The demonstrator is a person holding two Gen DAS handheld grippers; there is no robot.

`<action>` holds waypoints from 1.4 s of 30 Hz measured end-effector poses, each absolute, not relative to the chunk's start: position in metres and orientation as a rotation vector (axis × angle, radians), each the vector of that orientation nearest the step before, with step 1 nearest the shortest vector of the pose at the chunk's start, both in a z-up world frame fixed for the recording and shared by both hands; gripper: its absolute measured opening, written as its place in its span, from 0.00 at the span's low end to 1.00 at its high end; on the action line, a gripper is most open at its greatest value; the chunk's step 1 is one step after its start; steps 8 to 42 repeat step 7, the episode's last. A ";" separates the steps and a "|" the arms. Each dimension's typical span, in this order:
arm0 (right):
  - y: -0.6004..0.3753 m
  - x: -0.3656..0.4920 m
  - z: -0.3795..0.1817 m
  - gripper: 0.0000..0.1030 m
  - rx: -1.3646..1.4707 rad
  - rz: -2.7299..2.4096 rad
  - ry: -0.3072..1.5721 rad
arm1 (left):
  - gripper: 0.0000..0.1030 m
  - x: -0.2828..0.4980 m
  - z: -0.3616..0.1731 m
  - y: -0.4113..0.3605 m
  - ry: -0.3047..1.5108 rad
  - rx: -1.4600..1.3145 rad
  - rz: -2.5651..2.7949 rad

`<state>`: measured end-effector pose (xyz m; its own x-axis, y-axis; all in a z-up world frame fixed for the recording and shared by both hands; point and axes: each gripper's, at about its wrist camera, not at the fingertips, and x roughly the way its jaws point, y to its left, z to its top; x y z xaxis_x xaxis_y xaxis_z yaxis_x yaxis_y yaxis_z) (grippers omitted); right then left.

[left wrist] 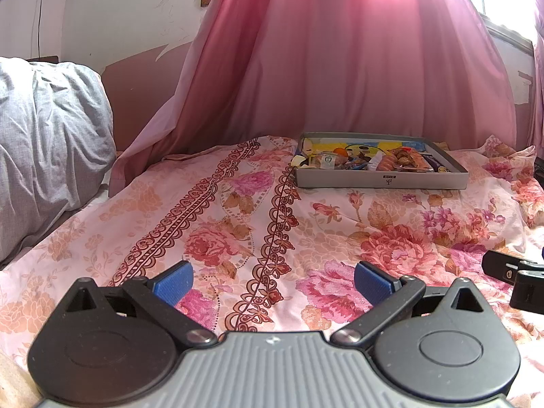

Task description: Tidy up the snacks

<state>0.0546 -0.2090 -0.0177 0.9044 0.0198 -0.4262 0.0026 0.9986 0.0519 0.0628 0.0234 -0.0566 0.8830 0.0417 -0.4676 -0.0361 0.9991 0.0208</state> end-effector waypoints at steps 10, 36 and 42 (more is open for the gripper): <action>-0.209 0.054 -0.018 0.99 0.051 0.009 0.441 | 1.00 0.063 -0.056 0.024 0.487 0.016 0.042; -0.209 0.054 -0.018 0.99 0.051 0.009 0.441 | 1.00 0.063 -0.056 0.024 0.487 0.016 0.042; -0.209 0.054 -0.018 0.99 0.051 0.009 0.441 | 1.00 0.063 -0.056 0.024 0.487 0.016 0.042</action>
